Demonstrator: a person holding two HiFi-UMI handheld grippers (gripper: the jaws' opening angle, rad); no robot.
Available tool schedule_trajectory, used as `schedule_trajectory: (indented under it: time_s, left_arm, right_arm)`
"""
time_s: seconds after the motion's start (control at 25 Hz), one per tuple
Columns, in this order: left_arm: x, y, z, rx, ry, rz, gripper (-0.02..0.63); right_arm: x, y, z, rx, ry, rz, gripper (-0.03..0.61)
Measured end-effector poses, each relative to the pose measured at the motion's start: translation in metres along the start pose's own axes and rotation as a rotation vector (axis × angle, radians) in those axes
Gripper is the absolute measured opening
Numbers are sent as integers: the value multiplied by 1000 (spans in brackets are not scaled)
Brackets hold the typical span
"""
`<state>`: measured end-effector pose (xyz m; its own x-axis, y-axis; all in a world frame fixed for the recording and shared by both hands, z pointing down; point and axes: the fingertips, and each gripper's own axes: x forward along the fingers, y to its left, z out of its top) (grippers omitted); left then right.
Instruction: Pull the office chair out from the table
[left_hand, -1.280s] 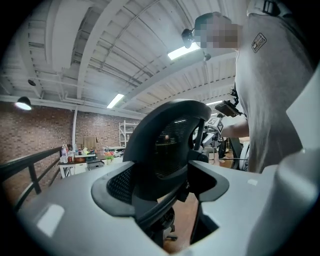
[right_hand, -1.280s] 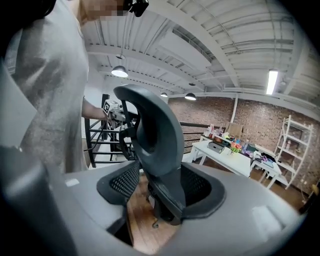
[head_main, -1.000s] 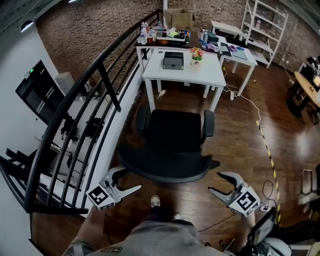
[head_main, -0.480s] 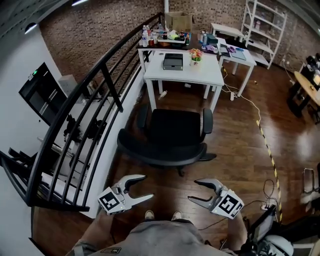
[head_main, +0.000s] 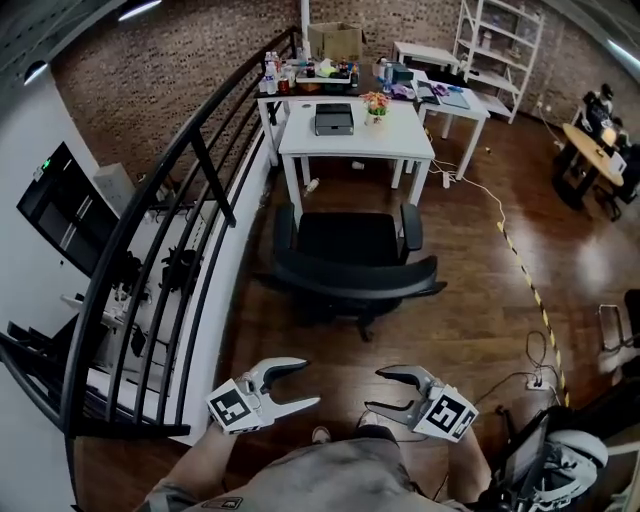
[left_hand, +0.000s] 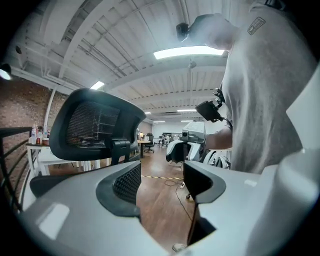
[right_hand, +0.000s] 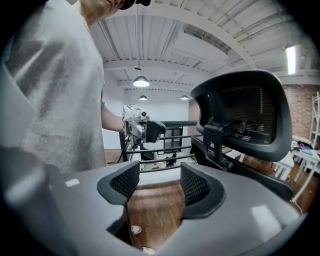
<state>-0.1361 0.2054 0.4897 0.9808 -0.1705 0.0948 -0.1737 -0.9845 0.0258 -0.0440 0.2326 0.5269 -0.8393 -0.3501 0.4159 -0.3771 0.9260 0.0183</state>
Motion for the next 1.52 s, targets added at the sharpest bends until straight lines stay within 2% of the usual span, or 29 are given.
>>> schedule_trajectory:
  time_s: [0.36, 0.52, 0.68, 0.96, 1.08, 1.24, 1.28, 1.52]
  left_arm:
    - [-14, -24, -8, -30, 12, -66, 256]
    - [-13, -43, -15, -70, 1, -83, 255]
    - [-6, -68, -28, -79, 44, -101, 255]
    - [13, -105, -48, -125, 70, -123, 244]
    - [17, -118, -55, -137, 80, -137, 176]
    - [23, -123, -61, -165, 88, -138, 0]
    - [25, -125, -62, -167, 94, -142, 0]
    - [37, -125, -65, -156, 104, -159, 0]
  right_arm:
    - [6, 37, 5, 36, 23, -13, 261]
    - [2, 50, -1, 46, 18, -2, 259]
    - [-3, 64, -12, 48, -2, 27, 258]
    - [-11, 87, -28, 60, 17, 89, 243]
    - [-9, 99, -34, 68, 16, 136, 184]
    - [-7, 109, -40, 72, 7, 178, 34]
    - [-7, 110, -41, 74, 5, 179, 7]
    - [-9, 106, -41, 53, -2, 183, 6]
